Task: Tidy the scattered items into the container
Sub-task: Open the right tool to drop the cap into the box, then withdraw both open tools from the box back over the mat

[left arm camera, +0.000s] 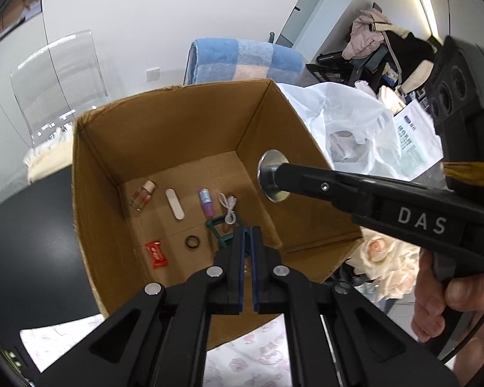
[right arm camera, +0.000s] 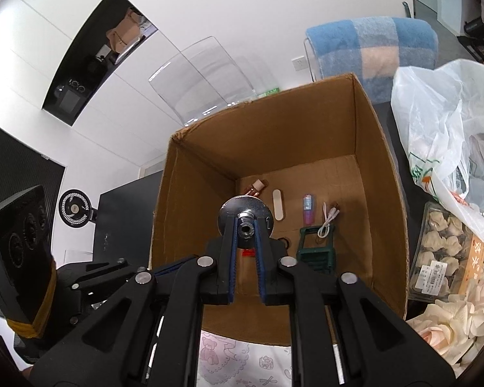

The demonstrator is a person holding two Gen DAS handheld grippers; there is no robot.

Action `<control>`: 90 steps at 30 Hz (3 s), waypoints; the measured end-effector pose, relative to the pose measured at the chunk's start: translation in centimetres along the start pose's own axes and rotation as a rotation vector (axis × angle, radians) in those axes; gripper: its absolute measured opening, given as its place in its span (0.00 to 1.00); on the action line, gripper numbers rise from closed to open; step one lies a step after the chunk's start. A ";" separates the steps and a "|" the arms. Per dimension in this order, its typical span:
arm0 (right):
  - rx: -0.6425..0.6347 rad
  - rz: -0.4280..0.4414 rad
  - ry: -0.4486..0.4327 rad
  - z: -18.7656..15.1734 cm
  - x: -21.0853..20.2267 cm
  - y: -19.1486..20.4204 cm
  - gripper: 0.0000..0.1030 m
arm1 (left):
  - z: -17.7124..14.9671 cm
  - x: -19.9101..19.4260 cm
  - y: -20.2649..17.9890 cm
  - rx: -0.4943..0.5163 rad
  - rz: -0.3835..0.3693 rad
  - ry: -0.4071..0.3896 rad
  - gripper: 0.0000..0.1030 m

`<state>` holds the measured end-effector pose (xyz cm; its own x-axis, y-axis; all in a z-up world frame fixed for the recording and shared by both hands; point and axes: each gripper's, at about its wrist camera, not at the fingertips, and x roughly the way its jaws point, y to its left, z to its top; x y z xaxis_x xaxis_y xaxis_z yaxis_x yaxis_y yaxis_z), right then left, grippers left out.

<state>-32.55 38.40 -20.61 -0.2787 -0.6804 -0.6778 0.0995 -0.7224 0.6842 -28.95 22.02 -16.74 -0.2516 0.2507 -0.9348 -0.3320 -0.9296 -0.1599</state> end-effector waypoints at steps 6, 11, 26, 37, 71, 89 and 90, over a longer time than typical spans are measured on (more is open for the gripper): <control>0.044 -0.038 0.001 -0.3 0.0 -0.9 0.47 | -0.5 0.1 -0.2 0.004 0.012 0.016 0.44; 0.057 -0.034 -0.012 -0.5 -0.4 -1.0 0.83 | -0.7 -0.2 -0.3 0.003 0.018 0.008 0.82; 0.050 -0.046 -0.010 -1.0 -1.2 0.6 1.00 | -1.3 -2.2 0.6 -0.022 0.102 -0.044 1.00; 0.039 -0.113 -0.073 -2.1 -2.6 5.1 1.00 | -2.6 -5.5 1.9 -0.035 0.100 -0.083 1.00; -0.195 -0.167 -0.086 -20.0 -2.7 29.6 1.00 | -23.3 -25.0 13.2 -0.234 0.294 -0.117 1.00; -0.199 -0.280 -0.065 -28.8 -3.7 32.7 1.00 | -31.2 -28.7 14.2 -0.284 0.296 -0.114 1.00; -0.200 -0.275 -0.066 -28.7 -3.9 32.5 1.00 | -31.4 -28.7 14.0 -0.288 0.296 -0.113 1.00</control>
<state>-0.82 14.02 -3.44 -0.3819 -0.4520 -0.8061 0.1957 -0.8920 0.4074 2.14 -6.65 -2.11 -0.4012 -0.0252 -0.9156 0.0332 -0.9994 0.0129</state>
